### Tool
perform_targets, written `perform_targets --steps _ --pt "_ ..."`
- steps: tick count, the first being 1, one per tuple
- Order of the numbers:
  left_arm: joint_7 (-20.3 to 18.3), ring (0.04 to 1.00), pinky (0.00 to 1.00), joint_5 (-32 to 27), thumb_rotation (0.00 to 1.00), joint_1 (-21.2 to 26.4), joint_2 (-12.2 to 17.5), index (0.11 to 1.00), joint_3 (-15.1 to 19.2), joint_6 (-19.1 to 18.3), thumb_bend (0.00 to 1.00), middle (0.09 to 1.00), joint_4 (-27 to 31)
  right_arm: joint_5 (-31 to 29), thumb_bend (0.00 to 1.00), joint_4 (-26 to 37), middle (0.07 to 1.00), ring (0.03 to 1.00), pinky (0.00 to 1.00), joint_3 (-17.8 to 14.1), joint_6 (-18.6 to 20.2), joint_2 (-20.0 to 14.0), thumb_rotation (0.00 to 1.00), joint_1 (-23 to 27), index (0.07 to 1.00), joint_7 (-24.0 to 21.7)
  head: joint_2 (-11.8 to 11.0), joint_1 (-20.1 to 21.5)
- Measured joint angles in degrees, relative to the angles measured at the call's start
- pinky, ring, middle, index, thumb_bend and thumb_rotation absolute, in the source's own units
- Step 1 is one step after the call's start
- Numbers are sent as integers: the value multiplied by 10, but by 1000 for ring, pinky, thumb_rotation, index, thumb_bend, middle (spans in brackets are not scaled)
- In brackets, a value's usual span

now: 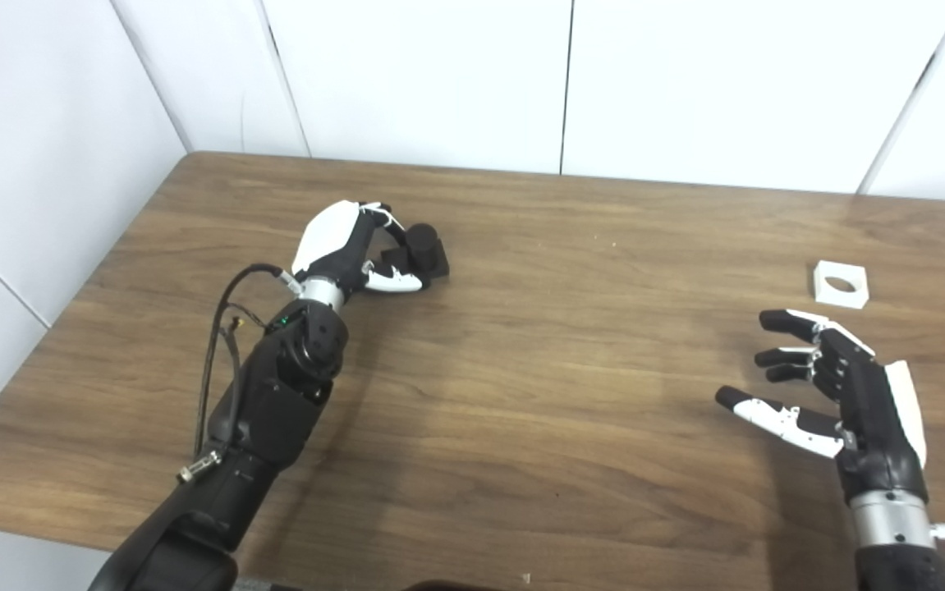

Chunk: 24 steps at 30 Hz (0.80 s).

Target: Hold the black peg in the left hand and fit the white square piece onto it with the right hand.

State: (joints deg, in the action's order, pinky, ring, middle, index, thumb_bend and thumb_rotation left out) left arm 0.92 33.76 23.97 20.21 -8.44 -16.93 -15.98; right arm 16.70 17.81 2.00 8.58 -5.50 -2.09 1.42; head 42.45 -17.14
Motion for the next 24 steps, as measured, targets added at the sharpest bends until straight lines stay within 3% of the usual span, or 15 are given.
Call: perform_targets --steps 6,20,24 --pt "-20 995 1000 -14 78 -2 9 487 -4 8 516 916 7 0 645 0 728 588 542 0 -1 0 0 0 674 3 -1 -1" --pt "-128 1000 1000 -107 83 -11 48 490 -21 135 520 965 12 -1 650 0 725 592 533 1 -1 1 0 -3 676 4 -1 0" --pt "-147 1000 1000 -120 82 -12 49 490 -23 150 520 967 13 0 648 0 728 593 536 1 -1 1 0 -3 678 4 -1 2"
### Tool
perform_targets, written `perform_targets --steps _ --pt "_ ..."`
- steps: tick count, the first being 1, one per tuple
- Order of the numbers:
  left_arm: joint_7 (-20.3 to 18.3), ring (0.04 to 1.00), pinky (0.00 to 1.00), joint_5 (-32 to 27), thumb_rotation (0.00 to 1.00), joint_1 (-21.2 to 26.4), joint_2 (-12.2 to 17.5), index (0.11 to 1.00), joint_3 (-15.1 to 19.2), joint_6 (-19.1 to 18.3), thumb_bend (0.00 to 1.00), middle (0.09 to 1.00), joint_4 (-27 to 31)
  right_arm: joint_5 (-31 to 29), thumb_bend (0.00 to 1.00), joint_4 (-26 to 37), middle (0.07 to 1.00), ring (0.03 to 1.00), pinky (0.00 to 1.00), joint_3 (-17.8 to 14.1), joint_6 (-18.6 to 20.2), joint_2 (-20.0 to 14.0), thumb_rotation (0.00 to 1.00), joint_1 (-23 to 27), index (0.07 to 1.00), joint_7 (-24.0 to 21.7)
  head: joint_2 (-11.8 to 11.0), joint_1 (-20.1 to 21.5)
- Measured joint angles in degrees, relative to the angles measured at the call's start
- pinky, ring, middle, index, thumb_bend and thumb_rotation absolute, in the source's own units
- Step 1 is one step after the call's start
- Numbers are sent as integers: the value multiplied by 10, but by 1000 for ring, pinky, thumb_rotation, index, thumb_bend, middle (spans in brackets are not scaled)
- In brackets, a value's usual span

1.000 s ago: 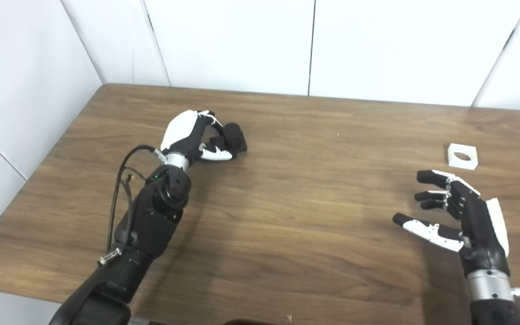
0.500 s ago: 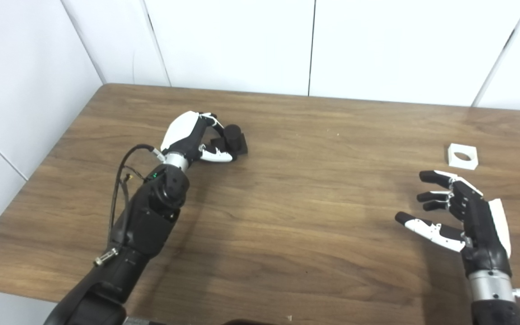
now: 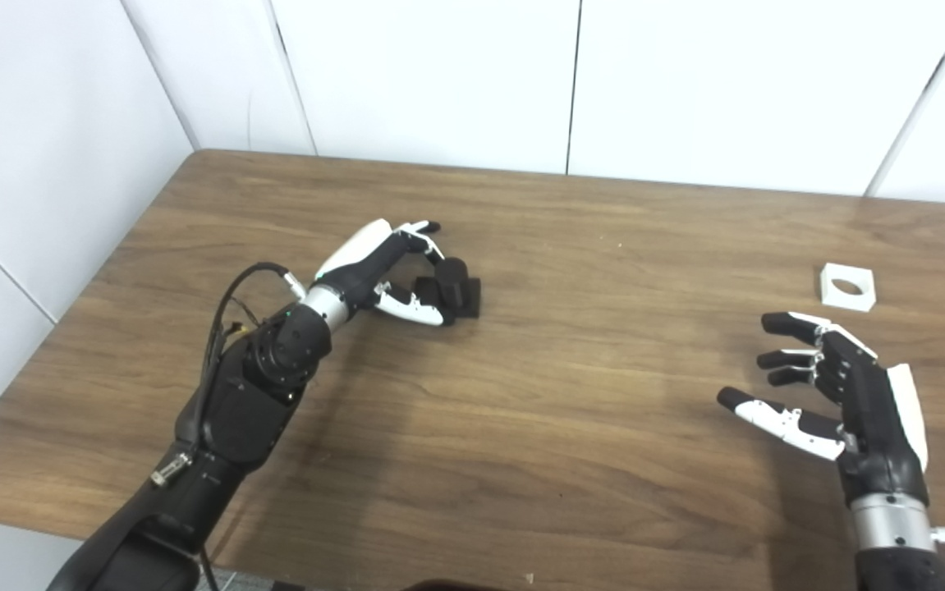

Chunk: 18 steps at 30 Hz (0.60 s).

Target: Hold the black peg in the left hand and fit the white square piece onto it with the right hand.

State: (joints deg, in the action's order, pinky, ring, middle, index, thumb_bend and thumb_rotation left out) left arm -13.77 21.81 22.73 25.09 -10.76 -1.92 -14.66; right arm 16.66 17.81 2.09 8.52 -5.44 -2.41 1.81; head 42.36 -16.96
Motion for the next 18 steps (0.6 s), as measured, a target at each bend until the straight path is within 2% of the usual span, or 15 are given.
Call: perform_targets --steps 10,18 --pt "-41 1000 1000 -13 81 -9 -2 491 -17 15 520 981 32 0 633 4 731 590 531 -1 0 0 0 0 677 0 3 4" --pt "-51 1000 1000 -14 83 -19 -23 492 -36 37 519 991 52 -1 646 10 723 578 512 -4 0 -1 0 0 669 0 4 6"
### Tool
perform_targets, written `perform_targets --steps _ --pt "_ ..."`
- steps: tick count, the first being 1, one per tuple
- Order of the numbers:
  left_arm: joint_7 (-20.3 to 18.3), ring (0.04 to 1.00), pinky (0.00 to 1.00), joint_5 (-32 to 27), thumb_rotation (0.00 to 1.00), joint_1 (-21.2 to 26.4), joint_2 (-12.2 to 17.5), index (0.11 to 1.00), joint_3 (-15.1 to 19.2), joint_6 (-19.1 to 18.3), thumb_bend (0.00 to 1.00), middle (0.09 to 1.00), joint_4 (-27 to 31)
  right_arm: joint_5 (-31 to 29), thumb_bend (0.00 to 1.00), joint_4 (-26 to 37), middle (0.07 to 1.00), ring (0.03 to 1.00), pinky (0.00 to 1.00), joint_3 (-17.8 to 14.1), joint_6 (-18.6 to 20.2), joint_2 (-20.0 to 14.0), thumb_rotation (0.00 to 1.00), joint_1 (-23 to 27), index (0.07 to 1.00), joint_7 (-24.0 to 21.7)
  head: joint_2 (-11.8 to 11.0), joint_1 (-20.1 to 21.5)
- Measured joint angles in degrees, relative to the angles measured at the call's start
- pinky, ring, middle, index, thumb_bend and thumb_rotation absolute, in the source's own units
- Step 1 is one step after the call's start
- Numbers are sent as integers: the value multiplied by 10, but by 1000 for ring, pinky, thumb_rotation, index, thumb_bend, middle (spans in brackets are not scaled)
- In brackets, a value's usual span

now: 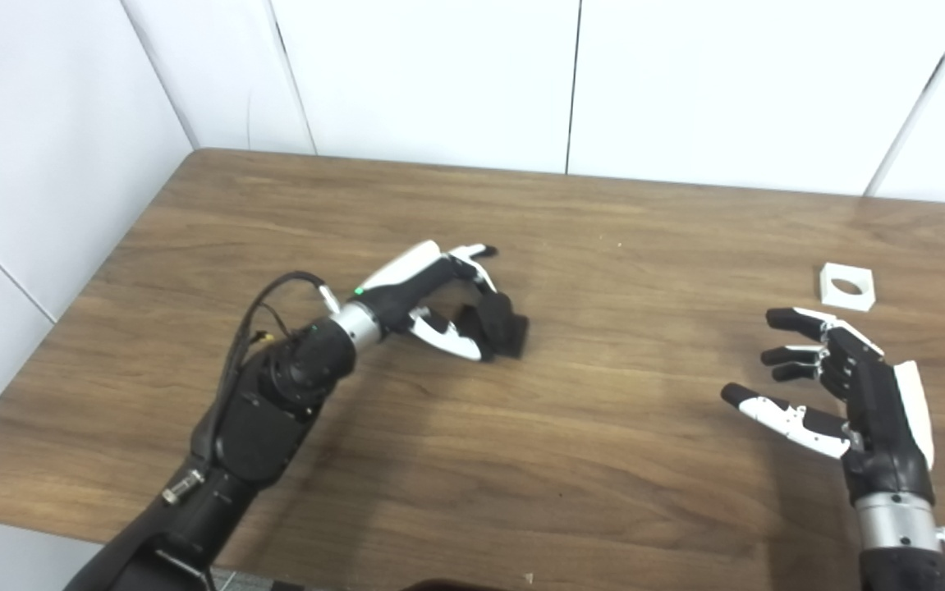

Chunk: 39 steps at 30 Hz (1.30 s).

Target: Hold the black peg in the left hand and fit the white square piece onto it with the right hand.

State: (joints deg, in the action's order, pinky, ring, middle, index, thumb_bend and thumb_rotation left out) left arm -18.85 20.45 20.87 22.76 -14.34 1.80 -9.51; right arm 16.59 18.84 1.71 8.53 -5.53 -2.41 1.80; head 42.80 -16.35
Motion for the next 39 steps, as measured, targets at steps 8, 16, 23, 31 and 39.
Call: perform_targets --steps 8,16,23,31,39 --pt "-15 1000 1000 1 85 -13 -25 492 -23 0 518 992 37 -1 644 8 724 579 519 -5 1 -1 0 0 676 -3 1 4" --pt "-22 1000 1000 10 84 -13 -52 492 -44 0 518 991 49 0 640 9 729 591 506 -5 2 -1 0 0 678 -5 -3 10" --pt "-22 1000 1000 14 83 -13 -57 492 -56 9 518 995 49 4 646 9 726 587 495 -4 2 -1 0 0 678 -4 3 28" --pt "-13 1000 1000 42 84 -13 -69 493 -81 26 518 996 47 4 637 26 733 595 516 -5 8 -1 0 -2 683 -5 5 30" --pt "-9 1000 1000 37 83 -13 -73 493 -81 40 518 998 33 7 644 29 728 591 502 -5 21 0 0 -3 680 -6 12 39"
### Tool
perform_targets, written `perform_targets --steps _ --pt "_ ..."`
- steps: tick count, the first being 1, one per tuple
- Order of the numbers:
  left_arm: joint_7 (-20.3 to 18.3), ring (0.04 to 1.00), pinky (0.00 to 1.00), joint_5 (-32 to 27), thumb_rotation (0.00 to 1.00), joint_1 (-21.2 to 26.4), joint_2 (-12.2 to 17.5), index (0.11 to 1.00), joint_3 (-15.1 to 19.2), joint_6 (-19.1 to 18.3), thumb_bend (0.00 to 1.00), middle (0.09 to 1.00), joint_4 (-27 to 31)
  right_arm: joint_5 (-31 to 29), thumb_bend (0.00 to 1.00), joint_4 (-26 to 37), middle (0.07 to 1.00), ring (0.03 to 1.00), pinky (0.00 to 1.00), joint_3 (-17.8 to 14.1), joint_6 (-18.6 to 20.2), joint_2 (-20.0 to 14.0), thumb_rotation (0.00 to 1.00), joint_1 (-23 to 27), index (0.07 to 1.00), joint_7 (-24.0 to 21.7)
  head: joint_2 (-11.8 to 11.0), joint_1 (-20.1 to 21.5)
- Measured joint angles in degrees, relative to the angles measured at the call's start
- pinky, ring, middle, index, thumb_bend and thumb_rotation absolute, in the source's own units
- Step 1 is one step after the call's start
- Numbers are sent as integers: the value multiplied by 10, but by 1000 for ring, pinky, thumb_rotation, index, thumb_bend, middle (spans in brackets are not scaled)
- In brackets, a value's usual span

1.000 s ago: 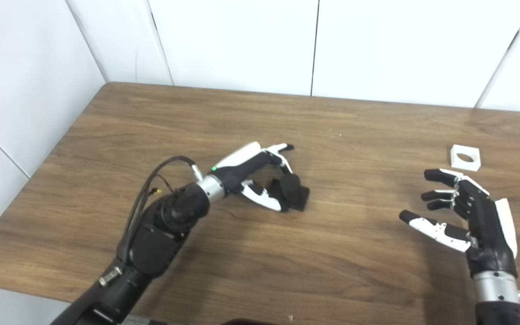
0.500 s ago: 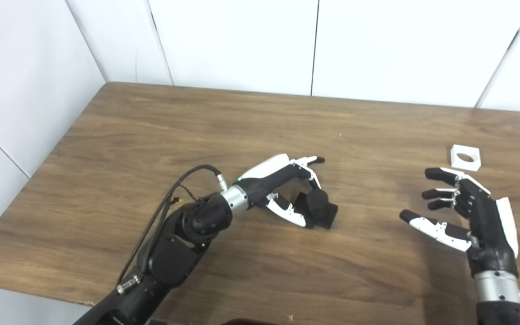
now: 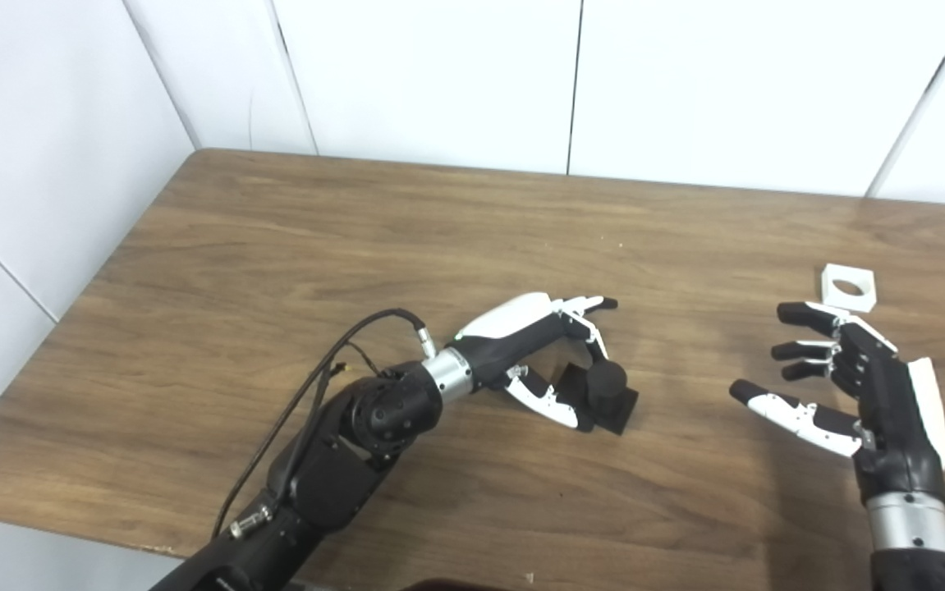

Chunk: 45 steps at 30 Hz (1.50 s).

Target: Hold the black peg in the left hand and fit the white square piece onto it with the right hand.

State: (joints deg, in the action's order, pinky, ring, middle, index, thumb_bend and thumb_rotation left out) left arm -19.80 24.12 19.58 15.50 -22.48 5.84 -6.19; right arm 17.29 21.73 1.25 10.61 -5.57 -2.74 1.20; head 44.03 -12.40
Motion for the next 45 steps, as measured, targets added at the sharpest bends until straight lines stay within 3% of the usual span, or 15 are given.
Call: perform_targets --steps 5,10,11,12,14,15,20,31,36,40,45 --pt "0 1000 1000 -3 84 0 1 492 0 0 518 998 -1 2 645 1 730 588 511 1 0 0 0 0 680 0 6 13" --pt "0 1000 1000 -3 83 0 3 492 -1 2 518 993 -1 13 655 6 728 610 507 2 4 1 0 0 676 0 -4 53" --pt "0 1000 1000 -2 82 0 4 492 -2 3 519 987 -1 15 662 6 726 624 514 3 4 2 0 0 671 1 -4 91" --pt "1 1000 1000 0 82 0 5 492 -2 4 519 984 1 18 665 6 725 631 518 4 4 2 0 0 669 1 -4 91" --pt "2 1000 1000 10 81 0 12 492 -5 6 519 982 8 24 660 6 722 654 527 4 4 2 1 0 666 4 -3 161" --pt "1 1000 1000 14 81 -1 17 492 -6 7 520 981 15 32 658 6 722 657 527 5 4 2 2 1 665 6 -3 162" --pt "0 1000 1000 13 77 -11 32 492 -3 27 521 969 23 49 658 21 734 673 563 8 13 9 0 2 683 14 -11 246" --pt "-1 1000 1000 -3 73 -21 45 492 9 66 522 976 16 76 660 39 759 682 554 -1 44 15 1 15 683 12 -23 323" --pt "-3 1000 1000 -5 71 -21 50 492 12 68 522 973 15 77 683 42 740 676 550 -23 50 -23 29 50 686 -4 -26 347" --pt "-5 1000 1000 -11 68 -21 51 491 13 70 522 966 13 98 670 42 726 674 558 -27 64 -77 72 95 687 -28 -30 372" --pt "-3 1000 1000 -16 65 -22 53 491 17 88 523 961 0 137 662 30 756 722 593 -31 68 -139 51 158 680 -48 -31 375"
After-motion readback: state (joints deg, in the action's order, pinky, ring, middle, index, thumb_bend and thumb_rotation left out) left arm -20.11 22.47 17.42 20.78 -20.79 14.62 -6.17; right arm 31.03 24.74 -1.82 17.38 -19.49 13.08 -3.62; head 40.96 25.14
